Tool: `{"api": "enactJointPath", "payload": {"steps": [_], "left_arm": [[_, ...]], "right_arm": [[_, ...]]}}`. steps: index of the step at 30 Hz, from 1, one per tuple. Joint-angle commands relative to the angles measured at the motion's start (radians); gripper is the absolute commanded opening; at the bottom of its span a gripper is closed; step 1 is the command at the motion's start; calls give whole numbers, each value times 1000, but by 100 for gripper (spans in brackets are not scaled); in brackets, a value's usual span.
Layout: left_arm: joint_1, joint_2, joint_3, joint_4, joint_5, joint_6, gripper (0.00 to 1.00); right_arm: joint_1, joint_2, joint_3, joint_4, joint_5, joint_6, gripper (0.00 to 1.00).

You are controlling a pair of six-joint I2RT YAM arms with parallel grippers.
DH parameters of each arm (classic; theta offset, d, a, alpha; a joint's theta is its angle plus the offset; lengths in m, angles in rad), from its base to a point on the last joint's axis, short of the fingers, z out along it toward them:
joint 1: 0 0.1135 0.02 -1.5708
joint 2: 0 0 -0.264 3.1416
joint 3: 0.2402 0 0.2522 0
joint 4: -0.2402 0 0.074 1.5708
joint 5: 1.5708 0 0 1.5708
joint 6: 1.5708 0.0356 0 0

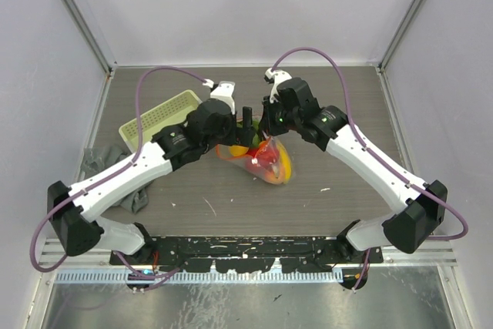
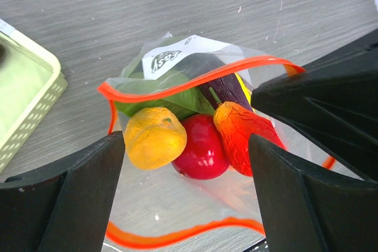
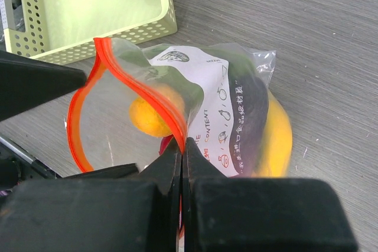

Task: Place the food in the zip-top bag and seal the zipper
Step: Place the fake fruit in the zipper food storage bag.

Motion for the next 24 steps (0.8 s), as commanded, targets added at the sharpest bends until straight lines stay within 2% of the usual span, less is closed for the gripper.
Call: {"api": "enactJointPath", "payload": {"steps": [1, 6, 13, 24], "left_arm": [[7, -96, -3, -5, -89, 25, 92], [76, -143, -27, -26, -101, 14, 97], [271, -162, -62, -50, 6, -54, 97], [543, 5, -96, 10, 177, -163, 98]], "right_arm": [[-3, -38, -2, 72, -5, -2, 0], [-4, -37, 3, 69, -2, -5, 0], [-2, -52, 0, 61, 18, -6, 0], [-3, -58, -5, 65, 38, -20, 0]]}}
